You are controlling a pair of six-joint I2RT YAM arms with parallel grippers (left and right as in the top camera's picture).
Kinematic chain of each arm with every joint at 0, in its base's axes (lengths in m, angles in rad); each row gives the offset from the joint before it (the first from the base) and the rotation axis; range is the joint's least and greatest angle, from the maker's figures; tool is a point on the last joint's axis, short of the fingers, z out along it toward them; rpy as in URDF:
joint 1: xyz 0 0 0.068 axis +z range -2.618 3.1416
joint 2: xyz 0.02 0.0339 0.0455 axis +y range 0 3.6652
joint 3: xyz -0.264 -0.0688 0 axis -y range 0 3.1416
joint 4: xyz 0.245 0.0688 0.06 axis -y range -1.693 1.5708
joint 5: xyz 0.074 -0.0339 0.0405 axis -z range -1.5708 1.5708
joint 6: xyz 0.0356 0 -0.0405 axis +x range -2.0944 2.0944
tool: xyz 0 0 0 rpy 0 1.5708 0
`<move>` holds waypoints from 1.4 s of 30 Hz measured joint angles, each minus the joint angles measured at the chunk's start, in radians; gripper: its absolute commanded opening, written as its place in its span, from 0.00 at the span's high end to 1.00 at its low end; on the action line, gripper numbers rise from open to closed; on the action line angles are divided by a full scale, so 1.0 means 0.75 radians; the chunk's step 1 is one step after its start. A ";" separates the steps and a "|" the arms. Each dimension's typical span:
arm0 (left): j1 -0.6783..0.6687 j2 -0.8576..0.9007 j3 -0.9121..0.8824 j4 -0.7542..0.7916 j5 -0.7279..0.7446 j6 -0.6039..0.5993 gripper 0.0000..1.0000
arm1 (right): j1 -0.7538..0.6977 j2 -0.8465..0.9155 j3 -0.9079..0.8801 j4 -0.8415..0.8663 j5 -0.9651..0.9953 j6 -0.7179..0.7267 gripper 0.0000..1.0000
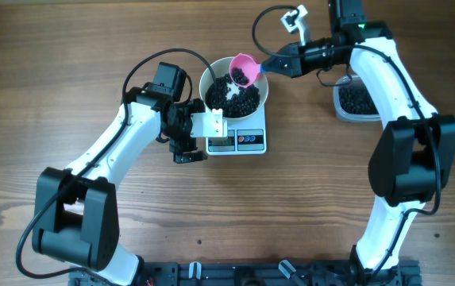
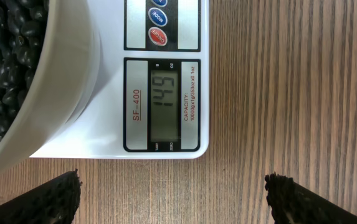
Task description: Scoop item into bowl and weigh 150g on scale
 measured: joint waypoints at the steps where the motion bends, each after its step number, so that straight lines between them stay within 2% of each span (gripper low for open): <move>1: 0.000 0.000 0.000 0.000 0.000 0.001 0.00 | -0.003 0.000 0.000 0.002 -0.014 0.018 0.96; 8: 0.000 0.000 0.000 0.000 0.000 0.000 0.00 | -0.001 0.001 -0.001 0.030 -0.119 0.053 0.96; 15: 0.000 0.000 0.000 0.000 0.000 0.000 0.00 | -0.001 0.001 0.000 0.026 -0.097 0.081 0.96; 19: 0.000 0.000 0.000 -0.001 0.000 0.000 0.00 | -0.001 -0.029 0.002 0.020 0.068 0.083 0.96; 26: 0.000 0.000 0.000 -0.001 0.000 0.000 0.00 | -0.001 -0.234 0.014 0.027 0.270 0.082 0.96; 30: 0.000 0.000 0.000 0.000 0.000 0.000 0.00 | 0.046 -0.244 0.014 0.023 0.329 0.080 0.96; 35: 0.000 0.000 0.000 0.000 0.000 0.000 0.00 | 0.169 -0.244 0.014 -0.033 0.520 -0.073 0.96; 42: 0.000 0.000 0.000 0.000 0.000 0.001 0.00 | 0.172 -0.244 0.014 -0.027 0.590 -0.101 0.96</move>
